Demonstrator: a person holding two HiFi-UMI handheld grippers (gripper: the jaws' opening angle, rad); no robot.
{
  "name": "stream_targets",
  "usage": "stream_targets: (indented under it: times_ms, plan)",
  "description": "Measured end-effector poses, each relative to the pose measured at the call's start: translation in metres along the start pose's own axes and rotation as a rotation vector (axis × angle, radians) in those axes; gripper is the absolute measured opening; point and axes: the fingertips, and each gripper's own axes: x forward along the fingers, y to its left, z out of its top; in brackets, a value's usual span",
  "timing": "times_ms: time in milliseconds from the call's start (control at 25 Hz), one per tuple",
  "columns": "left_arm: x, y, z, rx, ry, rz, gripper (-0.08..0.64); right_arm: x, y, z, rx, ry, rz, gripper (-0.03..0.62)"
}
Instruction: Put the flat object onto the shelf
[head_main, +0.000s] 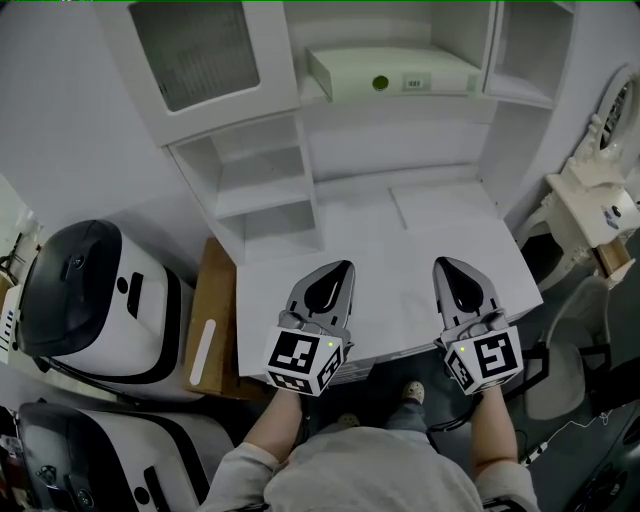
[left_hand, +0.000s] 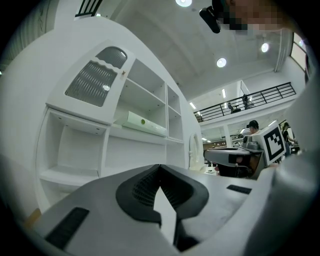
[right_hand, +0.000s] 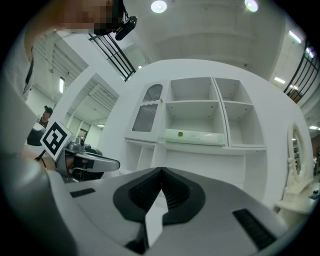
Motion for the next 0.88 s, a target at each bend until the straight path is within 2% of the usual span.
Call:
stream_targets:
  times_ms: [880]
  plan:
    - [0.008, 0.010, 0.001, -0.016, -0.007, 0.028, 0.014, 0.014, -0.004, -0.007, 0.026, 0.023, 0.015, 0.009]
